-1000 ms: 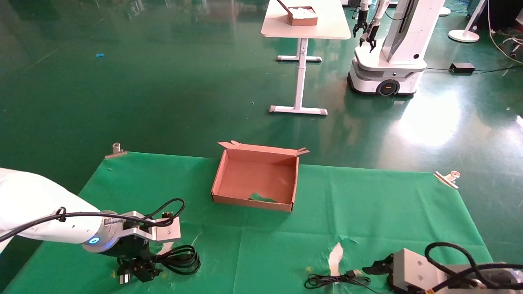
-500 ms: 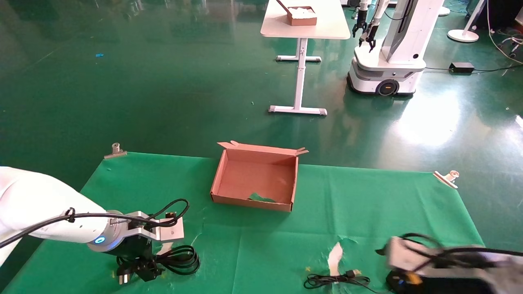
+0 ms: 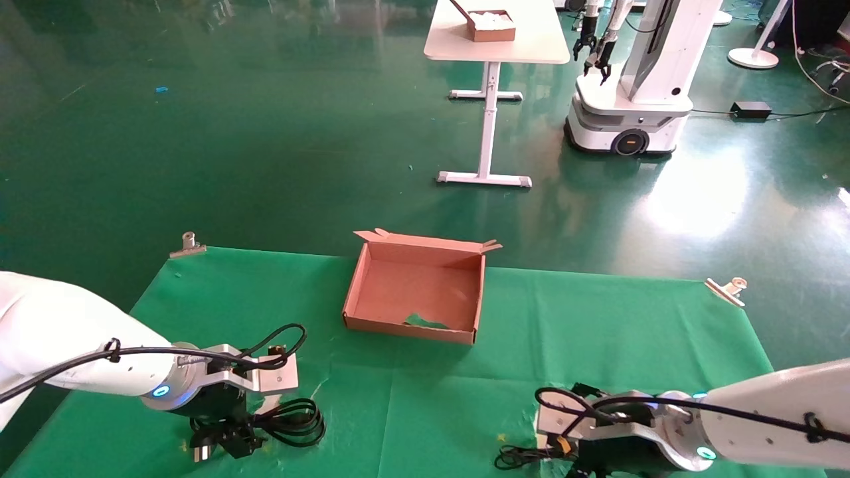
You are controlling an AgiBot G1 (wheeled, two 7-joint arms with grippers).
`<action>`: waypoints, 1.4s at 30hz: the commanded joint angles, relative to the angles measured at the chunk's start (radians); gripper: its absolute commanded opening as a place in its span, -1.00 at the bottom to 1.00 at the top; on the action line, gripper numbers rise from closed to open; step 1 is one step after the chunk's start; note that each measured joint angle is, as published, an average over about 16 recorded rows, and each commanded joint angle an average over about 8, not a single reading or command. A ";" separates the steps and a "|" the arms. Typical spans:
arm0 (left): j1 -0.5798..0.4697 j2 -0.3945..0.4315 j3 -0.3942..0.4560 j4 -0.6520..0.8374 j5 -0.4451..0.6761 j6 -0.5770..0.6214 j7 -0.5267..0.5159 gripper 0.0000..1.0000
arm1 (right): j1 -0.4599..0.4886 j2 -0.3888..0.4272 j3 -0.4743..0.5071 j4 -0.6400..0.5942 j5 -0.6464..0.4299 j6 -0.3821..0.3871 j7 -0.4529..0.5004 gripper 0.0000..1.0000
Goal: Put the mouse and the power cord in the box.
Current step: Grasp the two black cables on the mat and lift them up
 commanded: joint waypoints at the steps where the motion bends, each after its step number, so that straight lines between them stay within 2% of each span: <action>1: 0.000 0.000 0.000 0.000 0.000 0.000 0.000 1.00 | 0.002 -0.017 -0.009 -0.027 -0.020 0.009 -0.004 1.00; 2: 0.000 0.000 0.000 0.000 0.000 0.000 0.000 0.90 | 0.003 -0.021 -0.011 -0.034 -0.026 0.012 -0.005 1.00; 3: 0.000 0.000 0.000 0.000 0.000 0.000 0.000 0.65 | 0.005 -0.026 -0.015 -0.042 -0.035 0.015 -0.004 1.00; 4: 0.000 0.000 0.000 0.000 0.000 0.000 0.000 0.40 | 0.007 -0.031 -0.018 -0.049 -0.044 0.017 -0.002 0.86; 9: 0.000 0.001 0.000 0.001 0.000 -0.001 0.000 -0.85 | 0.014 -0.048 -0.030 -0.069 -0.075 0.025 0.006 -0.39; 10: 0.000 0.001 0.000 0.001 0.000 -0.001 0.000 -1.00 | 0.015 -0.050 -0.031 -0.071 -0.079 0.027 0.008 -0.64; 11: 0.000 0.001 0.000 0.001 0.000 -0.001 0.000 -1.00 | 0.015 -0.050 -0.031 -0.071 -0.080 0.027 0.007 -0.89; 12: 0.000 0.001 0.000 0.001 0.000 -0.001 0.000 -1.00 | 0.015 -0.049 -0.031 -0.071 -0.078 0.027 0.007 -1.00; 42: 0.000 0.000 0.000 0.000 -0.002 0.000 0.000 -1.00 | 0.009 -0.033 -0.021 -0.055 -0.051 0.020 0.000 -1.00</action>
